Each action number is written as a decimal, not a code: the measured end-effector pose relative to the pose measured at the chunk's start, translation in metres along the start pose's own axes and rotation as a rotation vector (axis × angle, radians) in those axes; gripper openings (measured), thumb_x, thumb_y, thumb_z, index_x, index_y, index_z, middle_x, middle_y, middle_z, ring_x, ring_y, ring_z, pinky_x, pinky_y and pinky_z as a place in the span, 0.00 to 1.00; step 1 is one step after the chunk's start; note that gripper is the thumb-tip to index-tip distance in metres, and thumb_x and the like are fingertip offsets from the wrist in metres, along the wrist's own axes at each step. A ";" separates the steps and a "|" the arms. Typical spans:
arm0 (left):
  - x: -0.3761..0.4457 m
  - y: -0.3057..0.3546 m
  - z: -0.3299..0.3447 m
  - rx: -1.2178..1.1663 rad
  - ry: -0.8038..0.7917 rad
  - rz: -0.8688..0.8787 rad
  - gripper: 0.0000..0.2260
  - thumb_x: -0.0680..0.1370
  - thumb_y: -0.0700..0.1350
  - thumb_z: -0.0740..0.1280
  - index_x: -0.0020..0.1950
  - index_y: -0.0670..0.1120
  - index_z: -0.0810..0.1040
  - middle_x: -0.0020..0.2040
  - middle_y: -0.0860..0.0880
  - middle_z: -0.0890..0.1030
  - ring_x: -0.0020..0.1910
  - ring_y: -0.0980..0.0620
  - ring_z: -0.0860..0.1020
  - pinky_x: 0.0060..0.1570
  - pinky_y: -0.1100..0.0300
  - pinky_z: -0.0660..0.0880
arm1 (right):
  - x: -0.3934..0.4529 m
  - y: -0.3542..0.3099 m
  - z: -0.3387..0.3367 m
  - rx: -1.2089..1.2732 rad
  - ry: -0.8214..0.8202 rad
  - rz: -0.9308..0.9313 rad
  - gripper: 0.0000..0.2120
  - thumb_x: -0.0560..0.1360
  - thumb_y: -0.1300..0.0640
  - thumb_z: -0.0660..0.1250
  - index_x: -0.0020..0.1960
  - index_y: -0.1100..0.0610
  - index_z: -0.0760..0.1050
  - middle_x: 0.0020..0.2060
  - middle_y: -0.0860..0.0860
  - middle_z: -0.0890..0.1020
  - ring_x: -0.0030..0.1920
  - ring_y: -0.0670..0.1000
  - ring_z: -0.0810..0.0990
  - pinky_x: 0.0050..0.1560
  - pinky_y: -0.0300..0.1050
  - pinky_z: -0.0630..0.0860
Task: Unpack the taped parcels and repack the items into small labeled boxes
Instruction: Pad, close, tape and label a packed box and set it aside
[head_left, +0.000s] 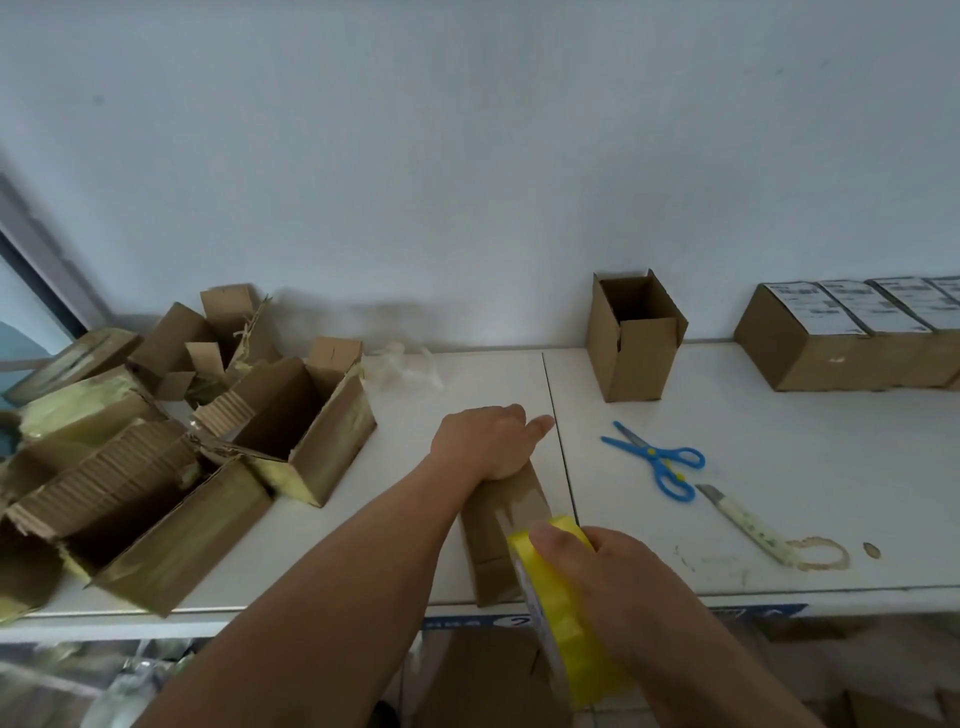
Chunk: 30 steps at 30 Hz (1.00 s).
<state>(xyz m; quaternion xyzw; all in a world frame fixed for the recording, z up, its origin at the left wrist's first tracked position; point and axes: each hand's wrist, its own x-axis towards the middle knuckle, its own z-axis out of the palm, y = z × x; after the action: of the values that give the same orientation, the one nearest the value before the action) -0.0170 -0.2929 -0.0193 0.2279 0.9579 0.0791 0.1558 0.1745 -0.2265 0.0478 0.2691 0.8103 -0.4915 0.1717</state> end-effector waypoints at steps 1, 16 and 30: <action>-0.001 0.000 -0.001 -0.001 0.004 -0.002 0.31 0.80 0.68 0.43 0.68 0.50 0.71 0.65 0.48 0.77 0.63 0.45 0.75 0.61 0.46 0.69 | 0.000 0.002 0.001 -0.016 -0.003 0.014 0.18 0.79 0.37 0.53 0.57 0.50 0.68 0.48 0.48 0.73 0.51 0.49 0.73 0.53 0.44 0.68; -0.008 -0.001 0.011 0.111 0.215 0.089 0.37 0.77 0.71 0.41 0.77 0.48 0.62 0.77 0.46 0.62 0.76 0.44 0.59 0.74 0.43 0.54 | 0.001 0.031 0.026 0.002 -0.060 0.069 0.16 0.79 0.37 0.55 0.55 0.48 0.66 0.50 0.48 0.73 0.52 0.48 0.74 0.55 0.43 0.70; -0.081 -0.006 0.016 0.088 0.207 0.190 0.36 0.77 0.72 0.49 0.72 0.47 0.68 0.71 0.47 0.69 0.68 0.45 0.69 0.67 0.48 0.66 | -0.002 0.054 0.037 0.179 -0.045 -0.065 0.16 0.80 0.38 0.56 0.55 0.49 0.71 0.48 0.48 0.76 0.48 0.48 0.77 0.49 0.46 0.76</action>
<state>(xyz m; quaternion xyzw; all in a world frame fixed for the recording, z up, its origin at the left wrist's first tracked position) 0.0543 -0.3344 -0.0142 0.3147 0.9455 0.0744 0.0381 0.2092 -0.2403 -0.0058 0.2457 0.7676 -0.5730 0.1489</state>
